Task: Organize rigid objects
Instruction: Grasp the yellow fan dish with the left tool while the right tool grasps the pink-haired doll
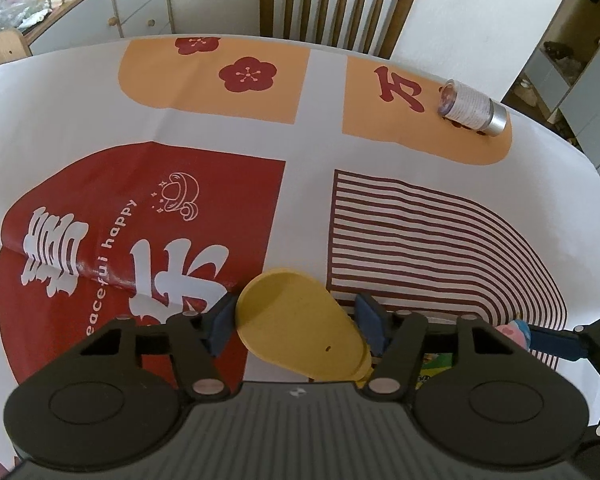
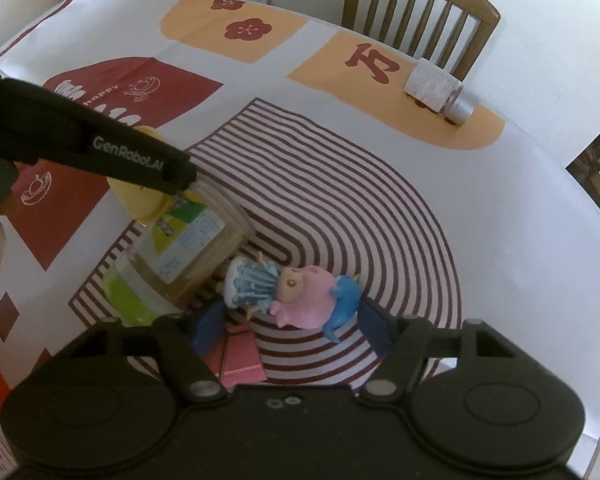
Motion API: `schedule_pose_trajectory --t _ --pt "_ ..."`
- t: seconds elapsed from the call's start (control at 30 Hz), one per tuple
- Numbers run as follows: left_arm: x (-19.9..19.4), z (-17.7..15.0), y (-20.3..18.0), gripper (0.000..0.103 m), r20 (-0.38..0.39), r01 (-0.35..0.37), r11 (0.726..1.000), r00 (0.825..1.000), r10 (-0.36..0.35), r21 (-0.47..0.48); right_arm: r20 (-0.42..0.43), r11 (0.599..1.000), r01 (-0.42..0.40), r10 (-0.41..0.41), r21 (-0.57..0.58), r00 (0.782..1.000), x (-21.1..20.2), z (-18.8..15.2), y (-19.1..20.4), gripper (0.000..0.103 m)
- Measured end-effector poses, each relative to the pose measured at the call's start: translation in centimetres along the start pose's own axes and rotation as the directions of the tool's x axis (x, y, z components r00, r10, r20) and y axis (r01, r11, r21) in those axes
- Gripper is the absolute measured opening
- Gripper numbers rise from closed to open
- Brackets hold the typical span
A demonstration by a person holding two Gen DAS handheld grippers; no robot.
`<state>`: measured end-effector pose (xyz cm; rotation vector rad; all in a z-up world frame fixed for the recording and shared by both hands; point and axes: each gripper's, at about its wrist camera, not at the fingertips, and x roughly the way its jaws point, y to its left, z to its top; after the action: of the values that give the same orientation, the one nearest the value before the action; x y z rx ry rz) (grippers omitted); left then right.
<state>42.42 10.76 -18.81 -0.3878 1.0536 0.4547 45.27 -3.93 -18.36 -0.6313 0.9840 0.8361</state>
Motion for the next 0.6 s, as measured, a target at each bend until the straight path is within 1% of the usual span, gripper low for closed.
schedule_pose_trajectory --t 0.23,0.43,0.6 --pt "-0.5 0.0 0.6 0.063 0.009 0.014 1.0 1.0 -0.014 -0.004 0.015 0.999 -0.004 0.003 0.042 1.0 -0.7 -0.5 -0.5 0.07" --pt "-1.5 0.1 1.9 0.063 0.017 0.029 0.999 0.999 -0.029 -0.024 0.035 0.997 -0.011 0.008 0.074 0.999 -2.4 -1.4 -1.2 0.07" --pt "-3.3 0.1 2.5 0.063 0.025 0.044 0.999 0.999 -0.044 -0.009 0.058 0.996 -0.022 0.017 0.091 0.998 -4.2 -2.2 -1.3 0.07"
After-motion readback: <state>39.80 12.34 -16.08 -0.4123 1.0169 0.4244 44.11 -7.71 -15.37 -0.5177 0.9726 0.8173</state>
